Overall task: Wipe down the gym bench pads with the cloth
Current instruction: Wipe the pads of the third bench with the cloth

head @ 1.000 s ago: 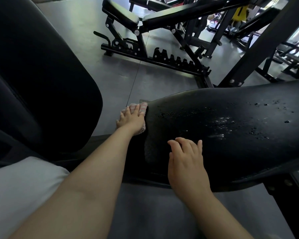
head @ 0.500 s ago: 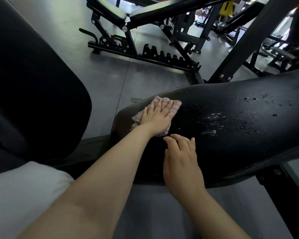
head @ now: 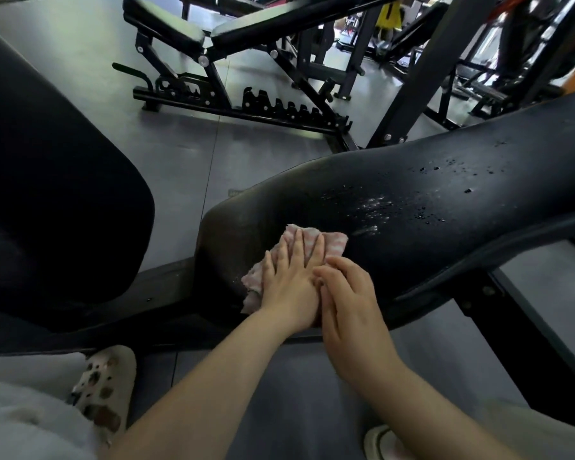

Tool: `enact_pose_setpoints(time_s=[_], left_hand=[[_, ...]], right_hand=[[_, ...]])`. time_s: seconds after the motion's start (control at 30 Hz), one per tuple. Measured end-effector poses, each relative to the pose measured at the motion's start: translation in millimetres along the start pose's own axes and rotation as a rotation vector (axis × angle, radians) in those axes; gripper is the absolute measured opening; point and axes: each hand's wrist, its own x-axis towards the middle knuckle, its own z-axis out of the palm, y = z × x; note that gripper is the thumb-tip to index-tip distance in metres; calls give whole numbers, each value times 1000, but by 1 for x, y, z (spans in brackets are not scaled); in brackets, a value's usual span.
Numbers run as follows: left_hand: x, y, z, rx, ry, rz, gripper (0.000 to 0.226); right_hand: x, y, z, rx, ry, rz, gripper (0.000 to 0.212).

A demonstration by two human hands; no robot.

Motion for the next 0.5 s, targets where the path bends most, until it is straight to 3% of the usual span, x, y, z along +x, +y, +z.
enact_pose_setpoints(time_s=[0.1, 0.13, 0.23, 0.3, 0.4, 0.5], left_hand=[[-3, -1, 0, -179, -17, 64, 55], [-5, -2, -2, -331, -9, 82, 53], [-11, -10, -15, -1091, 65, 20, 51], [-11, -25, -23, -1329, 180, -12, 52], [-7, -47, -25, -1239, 360, -53, 45], [-6, -69, -13, -709, 533, -67, 39]], right_hand=[[3, -3, -4, -21, 8, 46, 43], [4, -5, -3, -76, -14, 66, 49], [10, -14, 9, -388, -99, 95, 55], [18, -26, 22, -622, -175, 121, 57], [30, -35, 35, -826, -441, 156, 68], [33, -32, 39, -856, -512, 115, 73]])
